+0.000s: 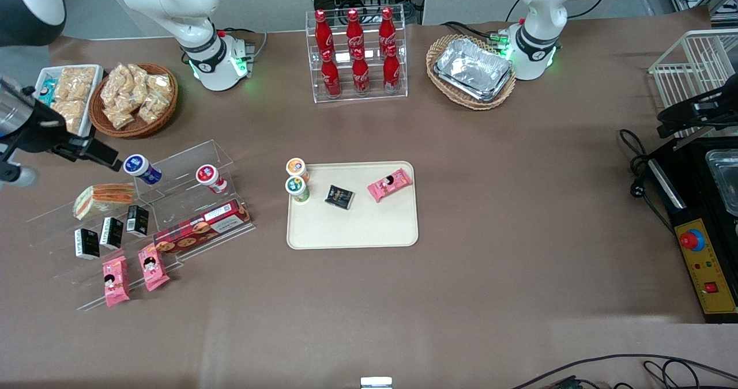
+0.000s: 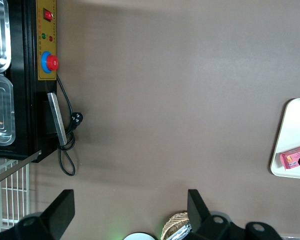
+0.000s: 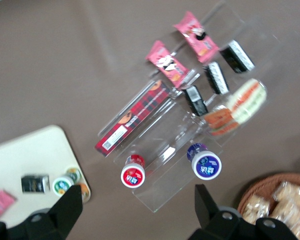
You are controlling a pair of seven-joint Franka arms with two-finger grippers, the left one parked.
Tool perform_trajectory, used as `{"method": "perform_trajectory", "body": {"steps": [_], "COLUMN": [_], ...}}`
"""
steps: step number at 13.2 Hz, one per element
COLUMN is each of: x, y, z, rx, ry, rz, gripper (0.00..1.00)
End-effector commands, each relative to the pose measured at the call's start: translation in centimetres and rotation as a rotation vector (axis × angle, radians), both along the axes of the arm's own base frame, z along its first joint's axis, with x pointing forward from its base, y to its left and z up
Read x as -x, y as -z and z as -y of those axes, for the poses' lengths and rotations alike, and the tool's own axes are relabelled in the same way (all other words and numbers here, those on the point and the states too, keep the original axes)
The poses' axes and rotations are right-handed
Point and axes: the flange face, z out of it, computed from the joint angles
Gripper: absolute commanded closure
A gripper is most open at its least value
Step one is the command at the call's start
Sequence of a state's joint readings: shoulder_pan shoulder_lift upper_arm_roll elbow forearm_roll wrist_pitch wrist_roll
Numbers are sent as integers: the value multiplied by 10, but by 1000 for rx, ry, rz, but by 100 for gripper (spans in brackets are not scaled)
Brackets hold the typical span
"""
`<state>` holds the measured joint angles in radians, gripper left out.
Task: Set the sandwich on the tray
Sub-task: 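Move the right gripper to the wrapped sandwich on the acrylic rack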
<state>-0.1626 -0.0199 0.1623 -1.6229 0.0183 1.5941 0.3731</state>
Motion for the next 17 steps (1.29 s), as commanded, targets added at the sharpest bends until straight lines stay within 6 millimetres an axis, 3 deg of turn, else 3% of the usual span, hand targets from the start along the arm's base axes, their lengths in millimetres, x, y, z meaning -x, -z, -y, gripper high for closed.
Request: {"method": "perform_trajectory", "body": {"steps": [1,4,6,10,12,17], "x": [-3,-8,-19,-23,-21,-15], "y": [-4,7,39,75,109,168], "z": [9,46,70,122,143,161], "rx": [79,68,71,73,68,58], "ry": [335,462,624,771,869,910], "rz": [15,0,-55,-80,-50,-40], "gripper": [0,0,0,0,0,0]}}
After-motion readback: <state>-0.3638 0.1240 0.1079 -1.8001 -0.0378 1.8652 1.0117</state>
